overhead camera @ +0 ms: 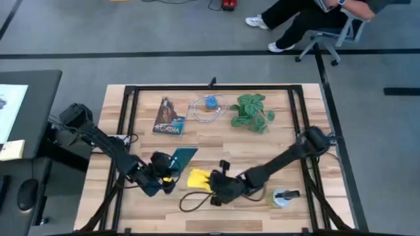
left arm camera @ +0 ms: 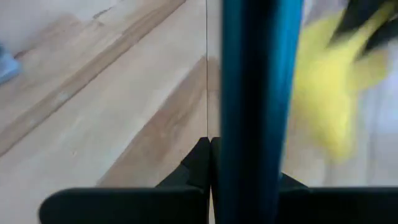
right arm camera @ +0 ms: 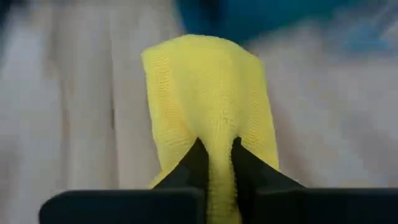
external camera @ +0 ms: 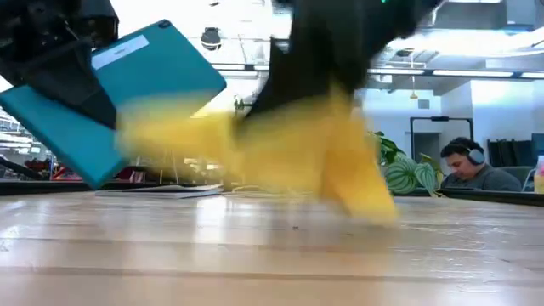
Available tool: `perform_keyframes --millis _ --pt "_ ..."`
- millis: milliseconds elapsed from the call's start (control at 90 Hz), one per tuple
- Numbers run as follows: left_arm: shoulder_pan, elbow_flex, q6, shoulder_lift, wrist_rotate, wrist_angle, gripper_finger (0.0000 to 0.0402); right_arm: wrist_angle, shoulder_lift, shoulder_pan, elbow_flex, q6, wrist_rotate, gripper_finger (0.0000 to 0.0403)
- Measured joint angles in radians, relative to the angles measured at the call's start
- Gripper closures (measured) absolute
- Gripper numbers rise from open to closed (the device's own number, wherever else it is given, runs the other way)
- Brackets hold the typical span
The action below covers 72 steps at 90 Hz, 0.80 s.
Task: Clean tablet
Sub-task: Wipe the back of the tablet using microfiber towel
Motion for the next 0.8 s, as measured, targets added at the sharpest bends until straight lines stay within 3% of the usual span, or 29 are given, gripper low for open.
perform_keyframes --millis 167,467,633,800 --pt "0.010 0.000 0.135 0.000 -0.001 0.191 0.0391 0.159 -0.070 0.033 -0.004 -0.206 0.231 0.0392" --pt "0.076 0.001 0.321 0.001 0.028 0.457 0.0391 0.565 -0.024 -0.022 0.002 -0.785 0.237 0.0392" --pt "0.118 0.001 0.382 0.002 0.078 0.538 0.0391 0.534 0.033 -0.068 0.065 -0.930 0.224 0.0392" --pt "0.132 -0.003 0.396 0.004 0.106 0.540 0.0390 0.346 0.055 -0.080 0.108 -0.875 0.196 0.0392"
